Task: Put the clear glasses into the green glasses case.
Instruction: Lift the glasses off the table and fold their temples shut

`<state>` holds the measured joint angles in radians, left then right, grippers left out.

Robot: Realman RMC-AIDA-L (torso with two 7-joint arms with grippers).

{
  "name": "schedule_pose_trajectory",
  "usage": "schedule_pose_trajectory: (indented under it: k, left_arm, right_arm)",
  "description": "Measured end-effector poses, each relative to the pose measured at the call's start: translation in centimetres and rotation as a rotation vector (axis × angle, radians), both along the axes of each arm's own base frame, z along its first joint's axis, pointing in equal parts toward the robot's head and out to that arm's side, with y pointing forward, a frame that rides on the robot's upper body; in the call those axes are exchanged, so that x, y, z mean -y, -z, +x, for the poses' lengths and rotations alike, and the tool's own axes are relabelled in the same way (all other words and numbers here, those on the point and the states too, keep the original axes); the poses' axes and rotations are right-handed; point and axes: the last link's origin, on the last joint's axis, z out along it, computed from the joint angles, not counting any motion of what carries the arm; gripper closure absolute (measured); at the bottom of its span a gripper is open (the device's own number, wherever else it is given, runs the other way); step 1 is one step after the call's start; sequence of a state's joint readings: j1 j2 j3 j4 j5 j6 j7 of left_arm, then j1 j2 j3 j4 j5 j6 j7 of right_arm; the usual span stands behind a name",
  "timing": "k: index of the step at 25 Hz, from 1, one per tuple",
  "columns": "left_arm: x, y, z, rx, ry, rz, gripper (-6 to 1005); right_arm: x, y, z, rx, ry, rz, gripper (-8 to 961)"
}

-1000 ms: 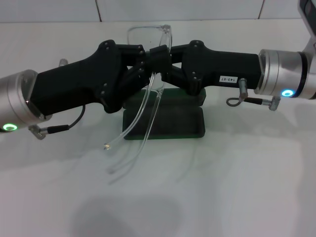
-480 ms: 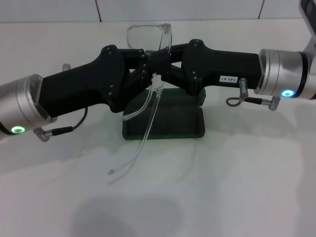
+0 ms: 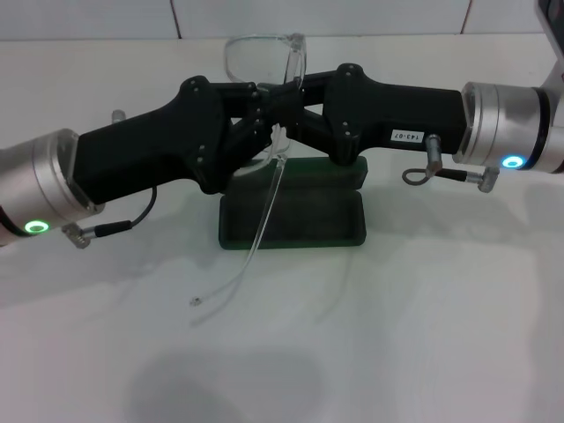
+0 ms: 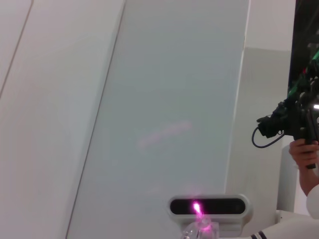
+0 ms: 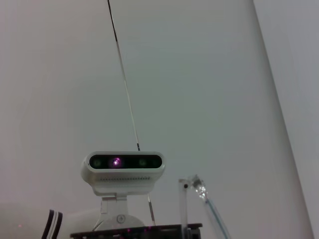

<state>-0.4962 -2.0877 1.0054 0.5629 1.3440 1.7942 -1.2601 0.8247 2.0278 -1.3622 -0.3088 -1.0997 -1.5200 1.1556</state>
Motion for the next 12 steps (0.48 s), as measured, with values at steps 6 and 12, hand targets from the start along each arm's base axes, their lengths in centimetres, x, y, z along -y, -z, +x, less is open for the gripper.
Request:
schedule_pose_trajectory:
  k: [6,12]
  left_arm:
    - [-0.17,0.06,-0.03,-0.007,-0.004,0.013,958]
    - [-0.34,0.03,-0.09,-0.010,-0.013,0.021,958]
  right_arm:
    - [-0.06,0.00,-0.02,0.004,-0.011,0.016,840]
    - [-0.15,0.01,-0.16,0.006,-0.016,0.021,840]
